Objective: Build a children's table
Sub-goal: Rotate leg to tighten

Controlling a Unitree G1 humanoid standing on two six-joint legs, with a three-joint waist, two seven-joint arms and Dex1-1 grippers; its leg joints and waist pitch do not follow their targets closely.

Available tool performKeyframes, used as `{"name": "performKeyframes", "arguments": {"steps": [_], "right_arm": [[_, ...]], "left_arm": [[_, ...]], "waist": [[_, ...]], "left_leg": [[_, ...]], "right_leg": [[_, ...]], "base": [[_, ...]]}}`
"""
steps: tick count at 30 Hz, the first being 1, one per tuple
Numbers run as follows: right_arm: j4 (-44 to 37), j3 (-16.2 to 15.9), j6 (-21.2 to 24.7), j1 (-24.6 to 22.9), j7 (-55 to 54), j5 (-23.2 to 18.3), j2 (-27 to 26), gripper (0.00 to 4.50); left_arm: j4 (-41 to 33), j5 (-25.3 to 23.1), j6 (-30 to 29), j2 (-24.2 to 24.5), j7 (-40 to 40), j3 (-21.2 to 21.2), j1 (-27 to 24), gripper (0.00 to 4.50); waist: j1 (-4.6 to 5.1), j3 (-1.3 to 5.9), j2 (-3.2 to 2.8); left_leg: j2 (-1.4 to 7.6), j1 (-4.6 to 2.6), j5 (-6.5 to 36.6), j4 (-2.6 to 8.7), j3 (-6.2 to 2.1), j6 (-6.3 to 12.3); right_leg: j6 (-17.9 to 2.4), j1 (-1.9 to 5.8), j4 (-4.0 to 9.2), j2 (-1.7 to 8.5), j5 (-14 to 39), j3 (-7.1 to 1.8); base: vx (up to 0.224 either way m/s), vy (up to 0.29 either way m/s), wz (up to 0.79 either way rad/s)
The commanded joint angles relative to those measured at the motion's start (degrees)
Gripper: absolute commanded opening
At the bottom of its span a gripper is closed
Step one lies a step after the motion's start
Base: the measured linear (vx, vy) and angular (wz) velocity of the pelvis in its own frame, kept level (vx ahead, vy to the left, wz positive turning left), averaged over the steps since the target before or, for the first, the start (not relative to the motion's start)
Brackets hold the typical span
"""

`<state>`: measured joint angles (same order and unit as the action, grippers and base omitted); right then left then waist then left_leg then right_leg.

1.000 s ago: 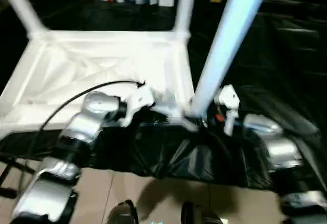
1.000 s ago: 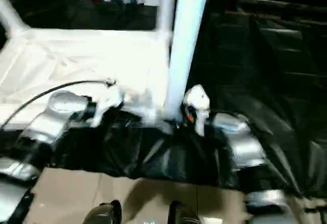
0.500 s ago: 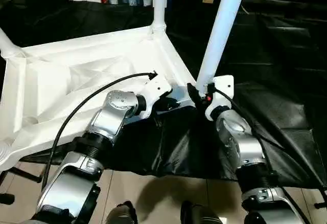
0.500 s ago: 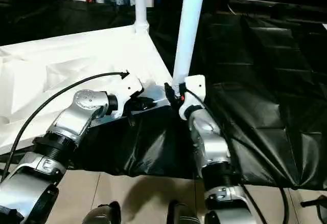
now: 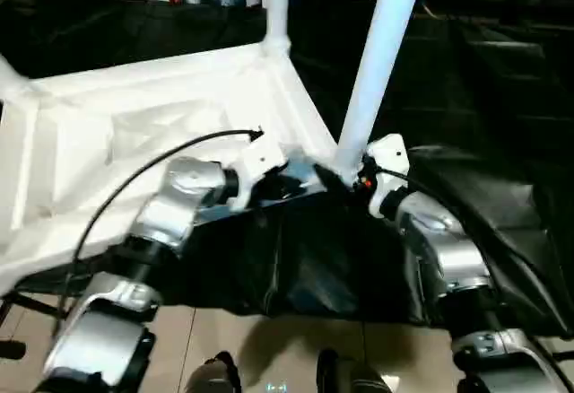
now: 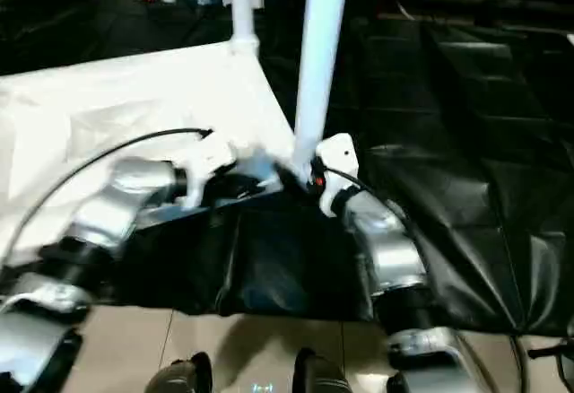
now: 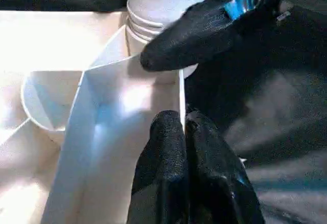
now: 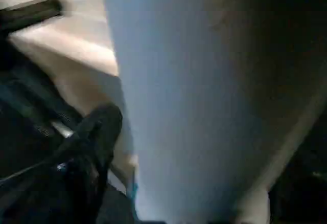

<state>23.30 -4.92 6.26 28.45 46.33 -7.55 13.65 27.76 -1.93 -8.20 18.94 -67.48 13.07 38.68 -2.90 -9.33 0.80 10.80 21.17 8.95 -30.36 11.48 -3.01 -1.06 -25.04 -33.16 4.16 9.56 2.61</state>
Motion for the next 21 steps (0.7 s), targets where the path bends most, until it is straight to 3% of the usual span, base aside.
{"name": "performKeyframes", "arguments": {"steps": [1, 4, 10, 15, 21], "right_arm": [[-1.95, -3.45, 1.23, -0.8, 7.26, -1.66, 1.06, 3.84], [-2.98, -4.0, 1.6, -1.13, 11.67, -2.56, 3.22, 3.84], [-4.39, -5.1, 1.88, -1.71, 19.02, -4.18, 6.73, 3.84], [-6.1, -6.21, 2.68, -2.24, 23.38, -5.25, 8.63, 3.49], [-6.41, -7.04, 2.63, -2.55, 24.56, -5.0, 8.75, 2.88]], "left_arm": [[1.22, 2.07, 1.12, -0.35, -5.11, 3.16, -2.37, 0.0], [0.86, 2.51, 1.27, 1.02, -7.12, 3.41, -2.49, 0.0], [1.01, 3.1, 2.21, 3.09, -11.23, 3.09, -2.35, 0.0], [1.06, 4.25, 2.42, 4.63, -14.61, 3.26, -2.07, 0.0], [1.19, 4.19, 2.39, 4.82, -14.94, 3.46, -2.03, 0.0]], "waist": [[-0.22, 3.39, 0.48], [-0.43, 3.27, 0.39], [-0.89, 2.93, 0.36], [-1.12, 2.98, 0.21], [-1.47, 2.8, 0.31]], "left_leg": [[2.06, -0.32, 6.38, 2.15, -0.68, 8.04], [2.24, -0.29, 5.36, 2.02, -0.51, 8.87], [2.51, -0.63, 9.7, 2.42, -0.58, 6.49], [2.5, -0.5, 7.95, 2.31, -0.59, 6.78], [2.52, -0.56, 8.58, 2.38, -0.58, 6.28]], "right_leg": [[-15.05, 3.61, 2.59, 3.57, 2.57, -2.67], [-16.19, 3.6, 2.27, 3.43, 0.14, -2.51], [-15.0, 3.36, 3.19, 3.83, 9.37, -2.59], [-15.47, 3.36, 2.77, 3.8, 6.36, -2.58], [-15.37, 3.33, 2.95, 3.94, 8.08, -2.62]], "base": [[0.0, 0.0, 0.0], [0.0, 0.0, 0.0], [0.0, 0.0, 0.0], [0.0, 0.0, 0.0], [0.0, 0.0, 0.0]]}}
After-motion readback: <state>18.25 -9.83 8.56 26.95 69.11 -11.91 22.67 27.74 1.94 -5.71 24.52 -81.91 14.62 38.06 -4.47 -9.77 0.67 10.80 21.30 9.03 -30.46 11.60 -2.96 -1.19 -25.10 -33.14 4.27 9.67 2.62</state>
